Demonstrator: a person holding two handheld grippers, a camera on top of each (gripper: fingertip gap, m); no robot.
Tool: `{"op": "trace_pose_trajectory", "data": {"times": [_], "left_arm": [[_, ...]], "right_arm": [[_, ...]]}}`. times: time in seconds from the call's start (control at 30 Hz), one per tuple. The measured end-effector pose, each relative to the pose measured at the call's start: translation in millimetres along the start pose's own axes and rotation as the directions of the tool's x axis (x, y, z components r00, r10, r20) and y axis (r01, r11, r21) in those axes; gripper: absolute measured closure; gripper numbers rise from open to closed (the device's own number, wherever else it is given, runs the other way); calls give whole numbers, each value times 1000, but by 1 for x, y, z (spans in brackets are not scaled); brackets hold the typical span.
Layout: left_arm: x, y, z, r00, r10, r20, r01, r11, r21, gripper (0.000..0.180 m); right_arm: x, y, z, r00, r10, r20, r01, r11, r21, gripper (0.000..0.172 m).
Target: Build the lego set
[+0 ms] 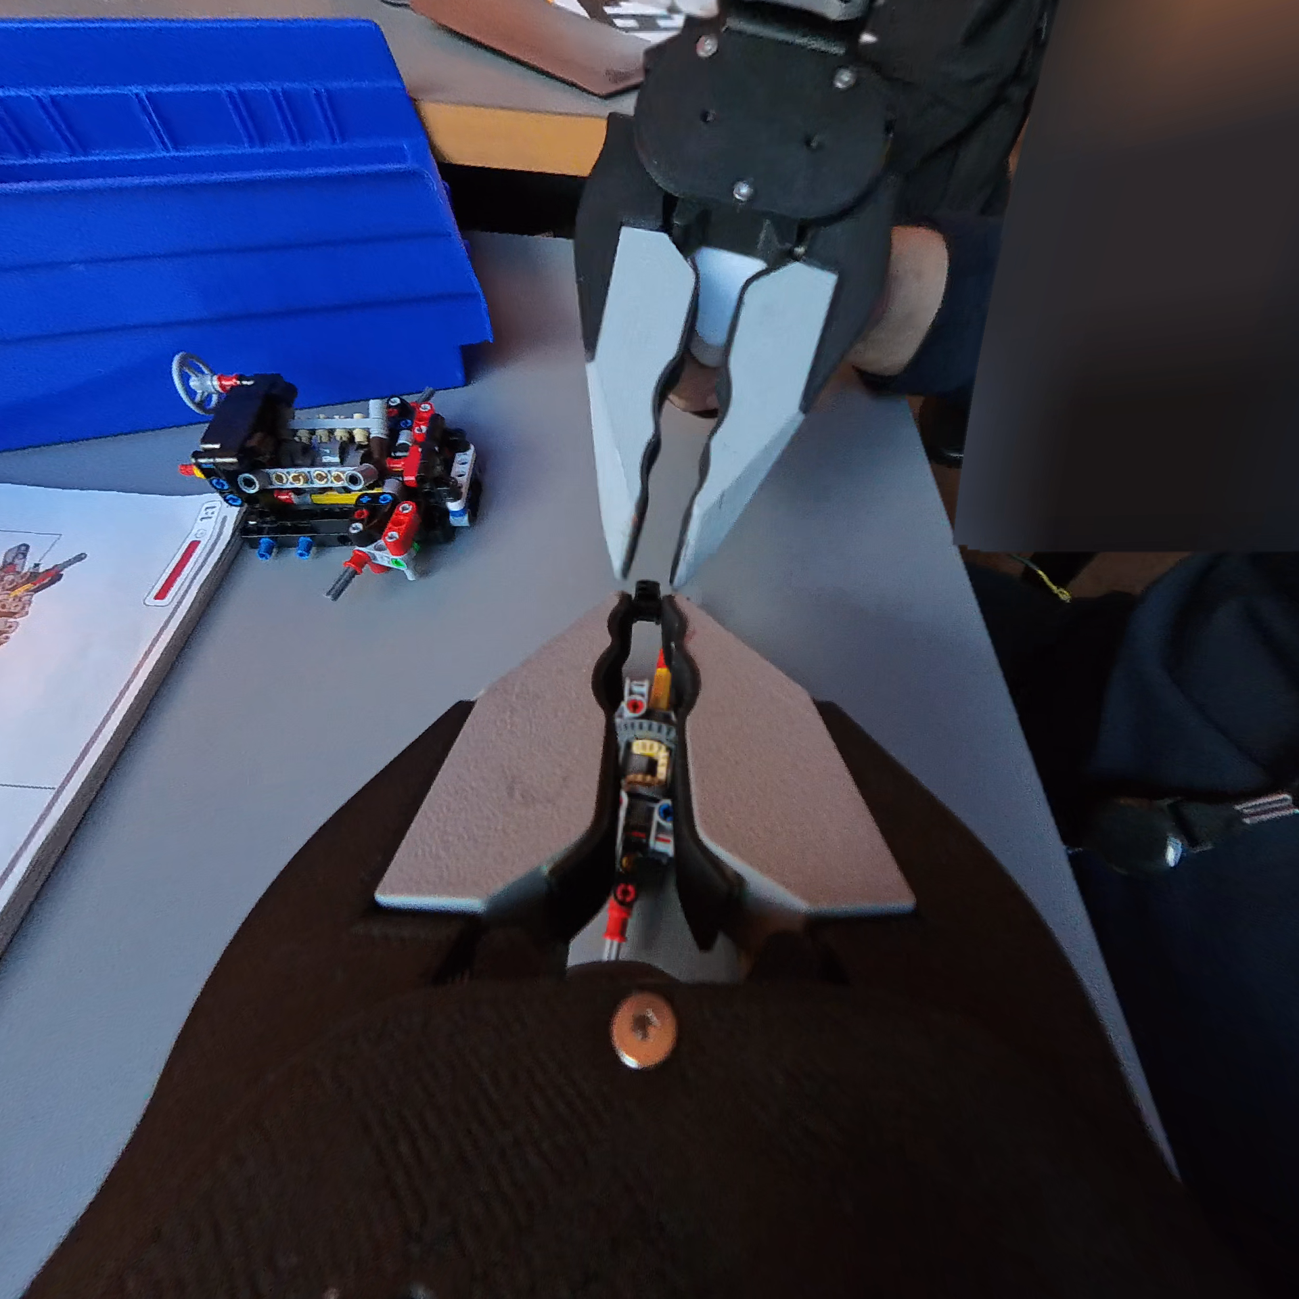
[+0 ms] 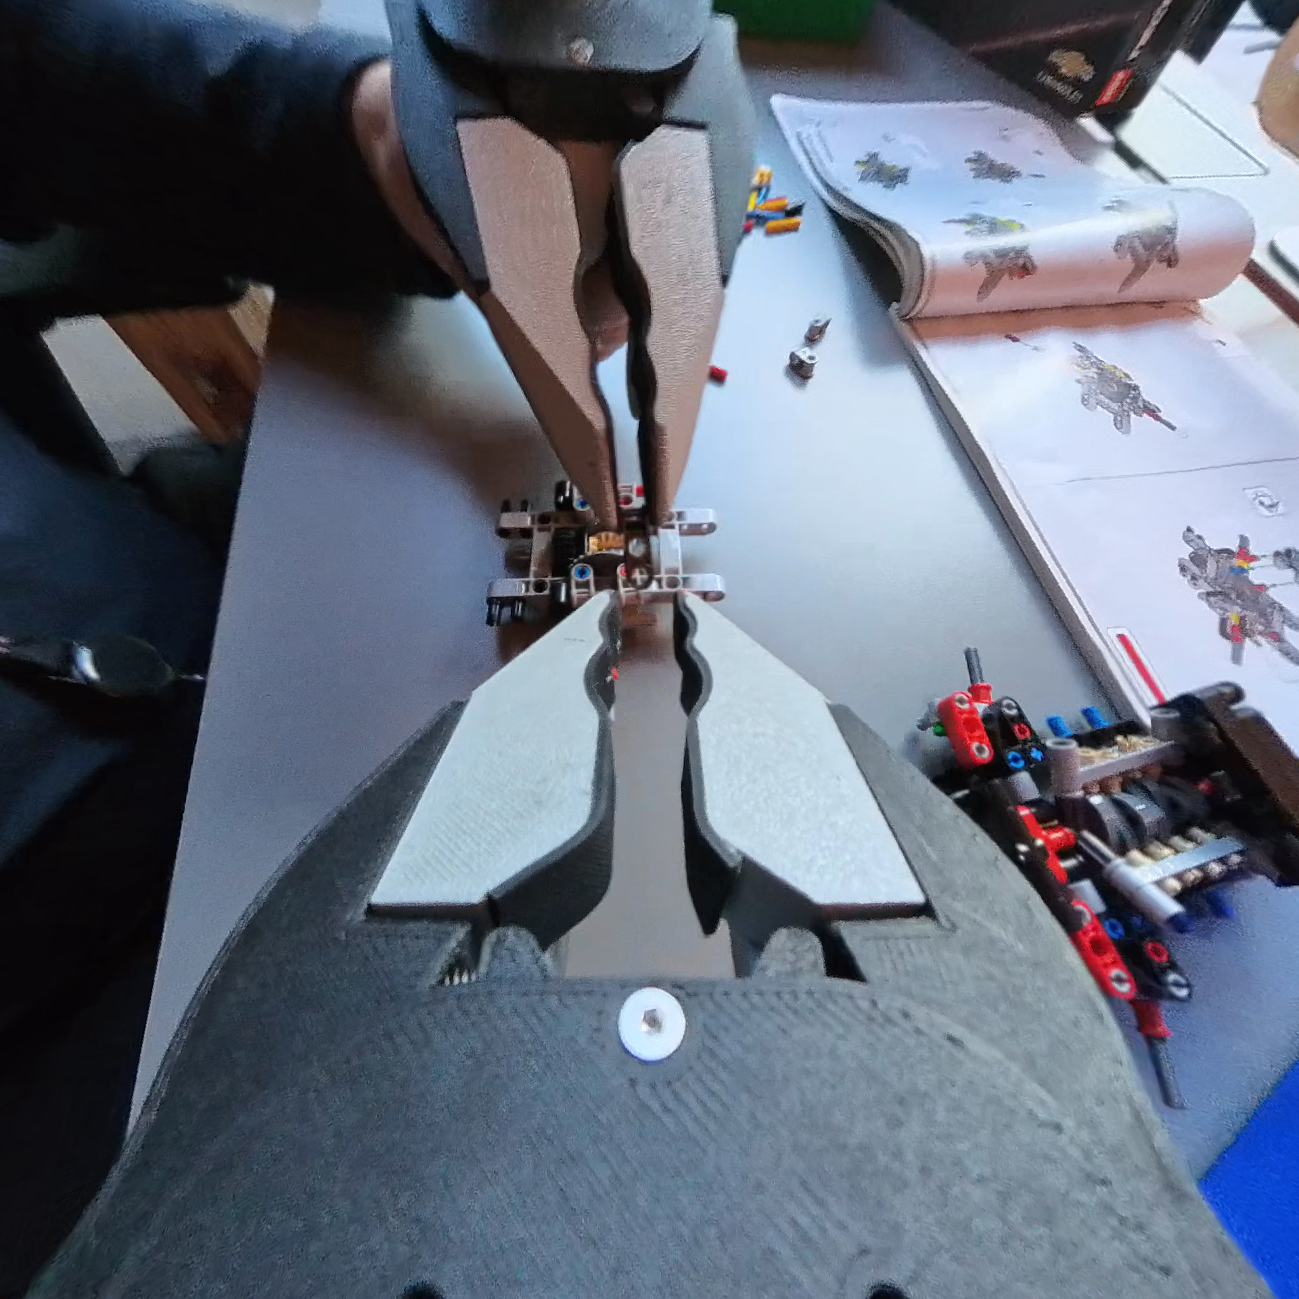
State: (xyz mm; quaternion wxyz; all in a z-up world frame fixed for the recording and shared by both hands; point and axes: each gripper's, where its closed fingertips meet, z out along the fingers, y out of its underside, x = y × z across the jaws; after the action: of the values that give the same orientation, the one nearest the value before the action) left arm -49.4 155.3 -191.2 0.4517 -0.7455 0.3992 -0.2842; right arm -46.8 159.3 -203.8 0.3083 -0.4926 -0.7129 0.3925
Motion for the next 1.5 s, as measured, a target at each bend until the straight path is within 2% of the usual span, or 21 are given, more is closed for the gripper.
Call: {"op": "trace_pose_trajectory", "data": {"times": [0.13,0.23,0.33,0.53,0.8,0.9,1.03,1.13,1.3,1.5], "left_arm": [[-1,3,1,1000,22,-5,-22,1000,5,175],[0,2,3,999,38,-6,-37,999,33,175],[-3,-2,1,1000,23,-21,-22,998,59,175],[-7,-5,-3,1000,5,-23,-3,996,90,175],[-2,-9,-8,995,-32,-90,40,995,88,175],[-8,-3,-16,998,-6,-56,8,1000,28,166],[-8,25,-24,998,16,-61,-25,987,-157,153],[-2,43,-25,996,22,-84,-43,964,-261,152],[9,30,-11,993,-24,-112,0,977,-212,162],[11,29,6,996,45,-80,-63,968,-244,167]], "right_arm": [[5,-4,-5,996,71,47,-76,991,111,155],[4,-2,2,999,29,31,-32,996,81,157],[2,-6,7,1000,-8,21,7,997,83,167],[5,-13,6,991,94,91,-106,984,143,168],[1,-18,2,988,98,116,-117,979,169,168],[6,-8,3,989,118,91,-129,984,125,168],[4,0,2,989,126,76,-131,989,73,167],[-1,10,5,990,125,67,-126,992,11,168],[-13,18,11,992,97,76,-91,993,-78,168],[-14,24,14,1000,10,21,-6,984,-178,168]]}}
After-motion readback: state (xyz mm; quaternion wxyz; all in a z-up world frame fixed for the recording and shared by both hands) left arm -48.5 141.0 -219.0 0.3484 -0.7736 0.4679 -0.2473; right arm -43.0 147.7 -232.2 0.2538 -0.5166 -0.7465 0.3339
